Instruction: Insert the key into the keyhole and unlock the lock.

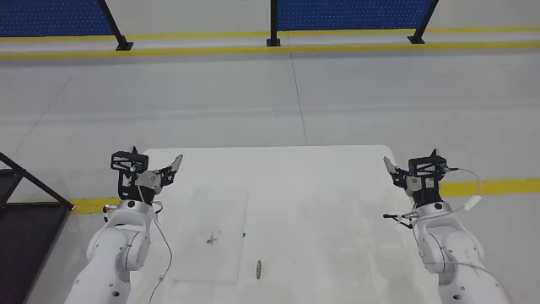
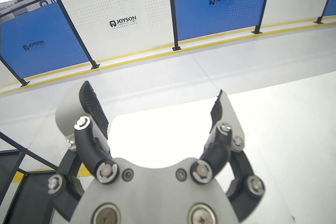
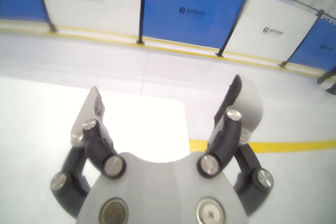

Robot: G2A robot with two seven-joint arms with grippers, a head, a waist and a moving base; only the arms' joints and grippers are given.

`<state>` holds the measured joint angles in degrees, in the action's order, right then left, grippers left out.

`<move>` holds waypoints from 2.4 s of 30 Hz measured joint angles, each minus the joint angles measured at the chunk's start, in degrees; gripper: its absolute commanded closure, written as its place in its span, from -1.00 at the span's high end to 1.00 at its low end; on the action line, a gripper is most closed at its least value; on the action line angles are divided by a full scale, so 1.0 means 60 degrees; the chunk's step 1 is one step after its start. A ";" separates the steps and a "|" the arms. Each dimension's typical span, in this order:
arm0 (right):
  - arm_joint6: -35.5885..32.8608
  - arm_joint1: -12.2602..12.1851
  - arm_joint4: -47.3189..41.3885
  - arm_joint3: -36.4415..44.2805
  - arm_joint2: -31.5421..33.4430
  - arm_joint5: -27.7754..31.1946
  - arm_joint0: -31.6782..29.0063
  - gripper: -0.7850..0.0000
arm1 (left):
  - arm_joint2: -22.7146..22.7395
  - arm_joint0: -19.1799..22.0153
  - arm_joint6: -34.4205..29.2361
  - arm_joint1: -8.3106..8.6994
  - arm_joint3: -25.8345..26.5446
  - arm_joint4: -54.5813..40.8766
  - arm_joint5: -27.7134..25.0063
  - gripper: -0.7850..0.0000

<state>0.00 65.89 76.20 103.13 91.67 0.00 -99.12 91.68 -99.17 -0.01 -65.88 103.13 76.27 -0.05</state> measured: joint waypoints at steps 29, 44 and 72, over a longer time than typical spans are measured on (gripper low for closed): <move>0.0000 0.0000 0.0000 0.0000 0.0000 0.0000 0.0000 1.00 | -0.0406 -0.4086 -0.4352 0.0120 0.2785 0.2304 -0.3325 1.00; 0.0000 0.0000 0.0000 0.0000 0.0000 0.0000 0.0000 1.00 | -0.2474 -0.1584 -0.7278 -0.0223 0.0971 0.1557 -0.1050 0.08; 0.0000 0.0000 0.0000 0.0000 0.0000 0.0000 0.0000 1.00 | -0.2667 -0.1099 -0.7012 -0.0276 0.0295 0.1234 -0.0684 -0.73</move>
<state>0.00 65.89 76.20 103.13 91.67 0.00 -99.12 75.68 -105.76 -42.08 -67.54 104.90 83.67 -4.16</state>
